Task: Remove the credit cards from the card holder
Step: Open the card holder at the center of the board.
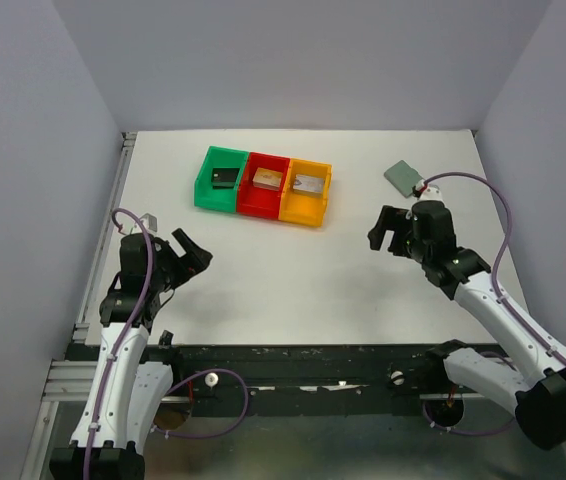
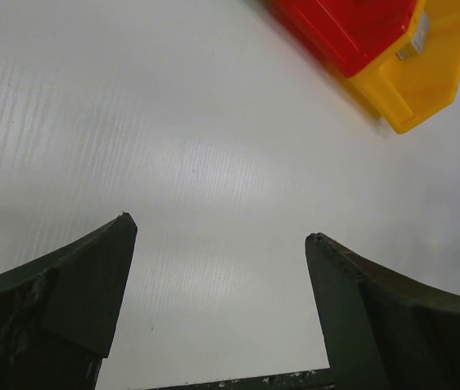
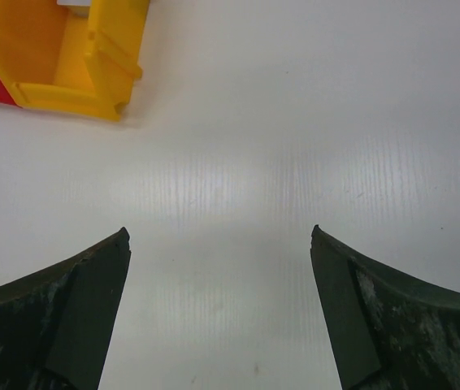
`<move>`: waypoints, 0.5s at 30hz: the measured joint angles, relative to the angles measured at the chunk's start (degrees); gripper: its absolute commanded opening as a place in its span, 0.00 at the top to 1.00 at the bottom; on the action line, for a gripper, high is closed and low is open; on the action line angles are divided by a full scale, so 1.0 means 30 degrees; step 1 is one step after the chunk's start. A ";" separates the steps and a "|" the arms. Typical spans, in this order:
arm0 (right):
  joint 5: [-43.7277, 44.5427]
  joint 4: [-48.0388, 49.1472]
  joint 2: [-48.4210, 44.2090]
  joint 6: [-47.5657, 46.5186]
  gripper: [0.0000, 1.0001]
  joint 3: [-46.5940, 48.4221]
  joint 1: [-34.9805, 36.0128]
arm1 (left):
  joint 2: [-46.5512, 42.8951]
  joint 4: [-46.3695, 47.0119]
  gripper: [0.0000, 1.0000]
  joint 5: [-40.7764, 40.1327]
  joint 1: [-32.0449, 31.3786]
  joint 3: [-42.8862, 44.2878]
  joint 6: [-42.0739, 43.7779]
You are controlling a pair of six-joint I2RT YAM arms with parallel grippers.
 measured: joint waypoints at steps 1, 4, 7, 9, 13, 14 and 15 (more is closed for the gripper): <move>0.0080 -0.0036 0.0146 0.0029 0.02 0.0036 0.0000 | 0.0000 0.0036 0.01 0.0000 0.0000 -0.0044 0.0036; 0.0532 -0.0102 0.0313 0.0219 0.03 0.0044 0.0000 | 0.0007 0.0211 0.01 0.0000 0.0000 -0.0073 0.0204; 0.1035 -0.0102 0.0561 0.0685 0.05 0.0168 -0.0146 | 0.0022 0.0517 0.03 0.0036 0.0000 -0.0087 0.0306; 0.0933 -0.0066 0.1275 0.1129 0.09 0.0576 -0.0794 | 0.0146 0.0809 0.04 0.0160 0.0000 -0.0109 0.0321; -0.0131 0.0539 0.3883 0.2623 0.18 0.1690 -0.3934 | 0.0969 0.1355 0.05 0.0408 -0.0357 -0.0109 0.0321; -0.0386 0.0721 0.4838 0.3089 0.21 0.2164 -0.4721 | 0.1319 0.1494 0.05 0.0474 -0.0583 -0.0109 0.0313; -0.0481 0.0823 0.5705 0.3381 0.23 0.2616 -0.5217 | 0.1530 0.1588 0.05 0.0510 -0.0721 -0.0109 0.0306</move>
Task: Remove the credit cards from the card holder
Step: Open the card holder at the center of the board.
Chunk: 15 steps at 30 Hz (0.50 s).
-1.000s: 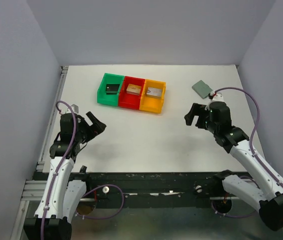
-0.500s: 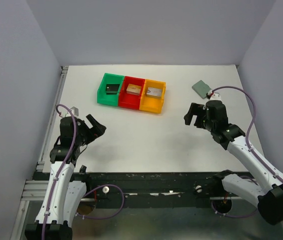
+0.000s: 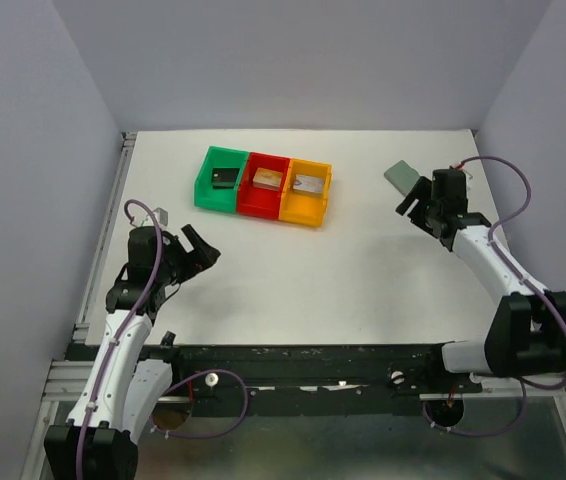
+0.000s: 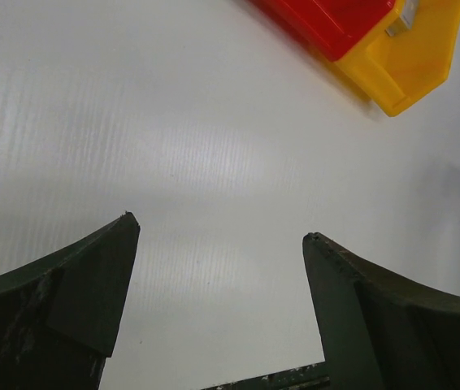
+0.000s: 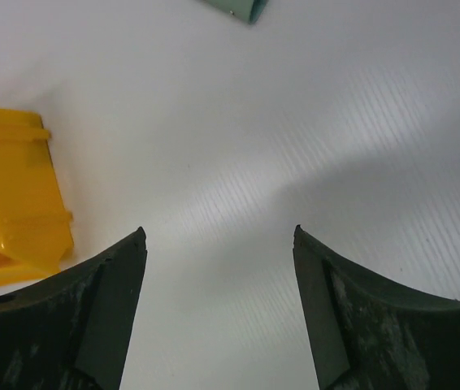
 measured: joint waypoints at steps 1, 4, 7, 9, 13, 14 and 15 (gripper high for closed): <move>-0.0109 0.0015 0.0867 0.0248 0.26 0.0539 -0.0335 | 0.0138 0.0109 0.05 0.0044 -0.0080 0.0000 -0.0007; -0.0503 0.0095 0.3577 0.0947 0.34 0.2659 -0.0940 | 0.0291 0.0488 0.05 0.0306 -0.0233 0.0000 -0.0066; -0.0933 0.0219 0.5865 0.1450 0.38 0.4699 -0.1428 | 0.0299 0.0794 0.05 0.0459 -0.0262 0.0000 -0.0117; -0.1246 0.0277 0.7169 0.1829 0.39 0.5792 -0.1967 | 0.0299 0.1064 0.05 0.0561 -0.0262 -0.0058 -0.0204; -0.1800 0.0328 0.9296 0.2754 0.39 0.7002 -0.3169 | 0.0561 0.1486 0.05 0.0787 -0.0262 -0.0175 -0.0415; -0.1945 0.0291 0.9675 0.2973 0.39 0.7125 -0.3381 | 0.0794 0.1610 0.05 0.0845 -0.0262 -0.0175 -0.0444; -0.2098 0.0277 1.0040 0.3147 0.39 0.7257 -0.3577 | 0.0954 0.1661 0.05 0.0867 -0.0262 -0.0175 -0.0466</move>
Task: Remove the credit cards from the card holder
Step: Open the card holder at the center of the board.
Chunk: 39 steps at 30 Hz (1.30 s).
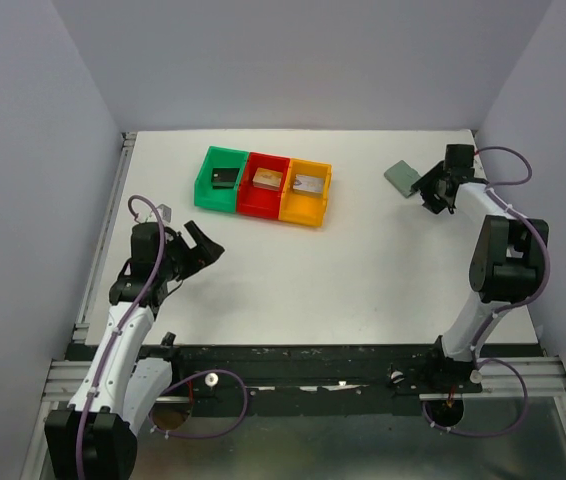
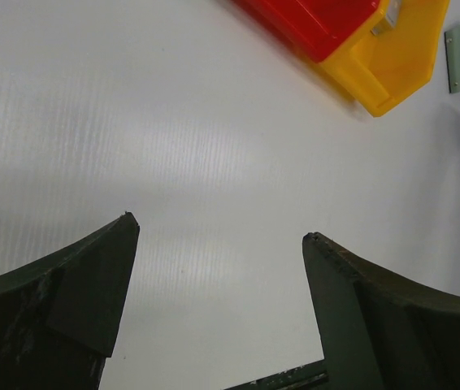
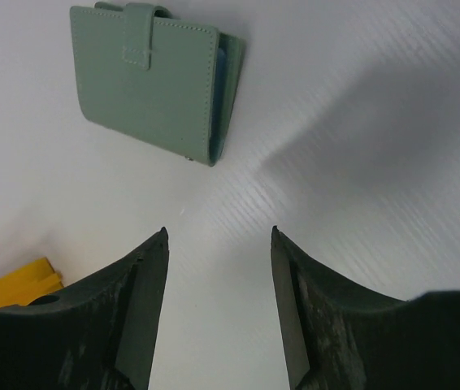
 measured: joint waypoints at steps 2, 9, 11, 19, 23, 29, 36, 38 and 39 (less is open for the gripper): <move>-0.0204 -0.0029 0.0707 0.0393 0.39 0.0408 -0.0306 | 0.0597 0.0080 0.05 0.0131 0.0000 0.0007 -0.0036; -0.0962 -0.0073 0.2543 0.1654 0.43 0.2586 -0.0495 | 0.2200 0.0481 0.05 0.0313 0.0000 0.0087 -0.0328; -0.1071 -0.0080 0.2987 0.1953 0.44 0.3235 -0.0510 | 0.2324 0.0670 0.05 0.0313 0.0000 0.0095 -0.0474; -0.1107 -0.0758 0.4656 0.2783 0.44 0.4896 -0.0867 | 0.2455 0.1188 0.05 0.0299 0.0000 0.0095 -0.0896; -0.1107 -0.1268 0.5129 0.2805 0.41 0.5202 -0.0874 | 0.2951 0.1486 0.05 0.0306 0.0000 0.0124 -0.1042; -0.1107 -0.2011 0.5231 0.2805 0.41 0.5377 -0.0918 | 0.3563 0.1843 0.05 0.0313 0.0000 0.0124 -0.1341; -0.1107 -0.3242 0.6397 0.2798 0.45 0.7417 -0.0991 | 0.3570 0.2055 0.05 0.0306 0.0000 0.0124 -0.1464; -0.1107 -0.3621 0.6703 0.2776 0.45 0.7941 -0.0991 | 0.3570 0.2069 0.05 0.0306 0.0000 0.0124 -0.1486; -0.1115 -0.3832 0.6841 0.2783 0.46 0.8196 -0.0991 | 0.3570 0.2091 0.05 0.0306 0.0000 0.0124 -0.1523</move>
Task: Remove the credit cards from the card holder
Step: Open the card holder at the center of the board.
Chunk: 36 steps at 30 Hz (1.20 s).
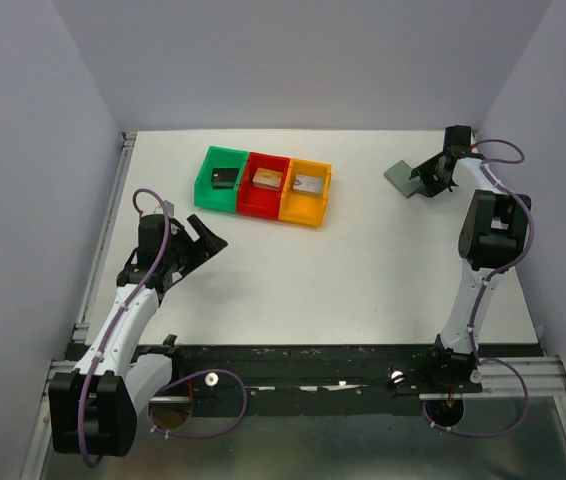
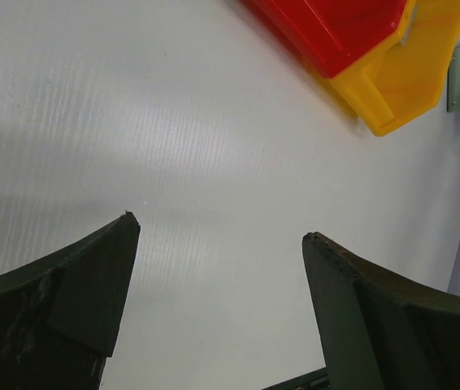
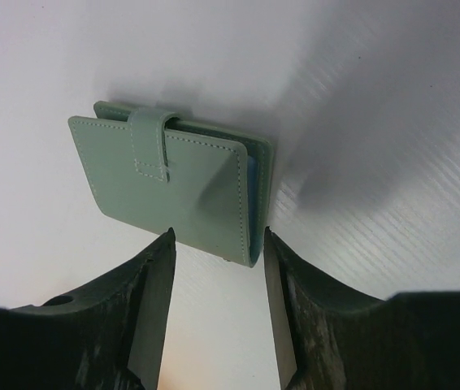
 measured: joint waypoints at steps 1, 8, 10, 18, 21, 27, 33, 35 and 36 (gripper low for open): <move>0.0000 -0.0240 0.0146 0.0000 0.46 0.0270 0.0000 | 0.0000 0.0029 0.05 0.0000 0.0000 0.0000 -0.0015; -0.0015 -0.1712 0.1282 -0.0109 0.57 0.2127 0.0000 | 0.0029 0.0386 0.06 0.0007 0.0000 0.0000 -0.0299; -0.0044 -0.2120 0.1523 -0.0146 0.58 0.2565 0.0000 | 0.0029 0.0408 0.05 0.0007 0.0000 0.0000 -0.0313; -0.0226 -0.3016 0.2055 -0.0357 0.63 0.3359 0.0000 | 0.0029 0.0495 0.06 0.0007 0.0000 0.0000 -0.0364; -0.0291 -0.3140 0.2062 -0.0619 0.54 0.3351 0.0000 | 0.0029 0.0503 0.05 0.0007 0.0000 0.0000 -0.0364; -0.0321 -0.2535 0.0882 -0.1749 0.41 0.1362 0.0000 | 0.0029 0.0546 0.06 0.0044 0.0000 -0.0007 -0.0386; -0.0124 -0.2120 -0.0335 -0.2812 0.39 0.1239 0.0007 | 0.0146 0.0758 0.06 0.0160 0.0000 -0.0007 -0.0481; 0.0051 -0.2018 -0.0408 -0.2994 0.40 0.1647 0.0007 | 0.0189 0.0780 0.06 0.0189 0.0000 0.0000 -0.0503; 0.0124 -0.2084 -0.0335 -0.3045 0.40 0.2055 0.0007 | 0.0189 0.0787 0.06 0.0189 0.0000 0.0000 -0.0503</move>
